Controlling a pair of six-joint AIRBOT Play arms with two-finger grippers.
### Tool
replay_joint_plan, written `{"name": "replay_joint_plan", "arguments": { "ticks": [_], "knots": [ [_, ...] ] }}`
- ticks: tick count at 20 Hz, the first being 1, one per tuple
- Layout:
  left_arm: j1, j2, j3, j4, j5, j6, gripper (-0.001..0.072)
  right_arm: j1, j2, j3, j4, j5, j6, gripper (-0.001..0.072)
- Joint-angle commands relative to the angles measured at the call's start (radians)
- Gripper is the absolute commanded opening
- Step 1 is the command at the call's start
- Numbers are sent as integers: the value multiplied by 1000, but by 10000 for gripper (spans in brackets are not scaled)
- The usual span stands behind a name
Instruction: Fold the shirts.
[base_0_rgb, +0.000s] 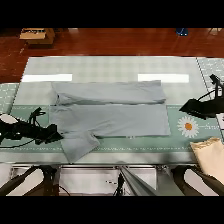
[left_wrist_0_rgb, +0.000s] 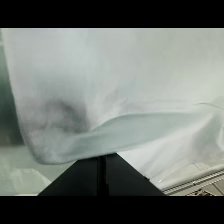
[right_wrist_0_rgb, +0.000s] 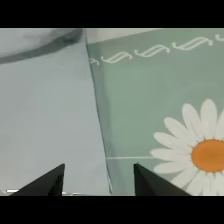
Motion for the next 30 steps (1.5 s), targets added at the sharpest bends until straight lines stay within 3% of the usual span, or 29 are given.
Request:
{"name": "replay_joint_plan", "arguments": {
  "ticks": [1, 3, 5, 14, 16, 17, 18, 19, 24, 26, 30],
  "knots": [
    [1, 0, 0, 20, -40, 33, 15, -95, 10, -59, -63, 91, -18, 460],
    [1, 0, 0, 19, -39, 37, 16, -143, 24, -176, -11, 84, -30, 472],
    [1, 0, 0, 5, -39, 56, 16, -145, 24, -288, 65, 54, -74, 552],
    [1, 0, 0, 1, -35, 60, 16, -68, 24, -465, 249, -231, -60, 517],
    [1, 0, 0, -4, -31, 60, 16, 38, 24, -465, 260, -328, 3, 381],
    [1, 0, 0, -16, -28, 68, 16, 85, 24, -465, 257, -372, 34, 282],
    [1, 0, 1, -27, -28, 74, 16, 119, 24, -462, 262, -404, 47, 117],
    [1, 2, 3, -37, -29, 74, 16, 135, 24, -452, 277, -399, 46, 25],
    [1, 130, 168, -116, -77, 96, 16, 137, 70, -197, 288, -175, -32, 24],
    [1, 172, 294, -241, -53, 71, 16, 138, 104, -88, 337, -225, -21, 23],
    [-14, 140, 463, -407, 123, 70, 16, 140, 49, 27, 473, -389, -16, 22]
  ]
}}
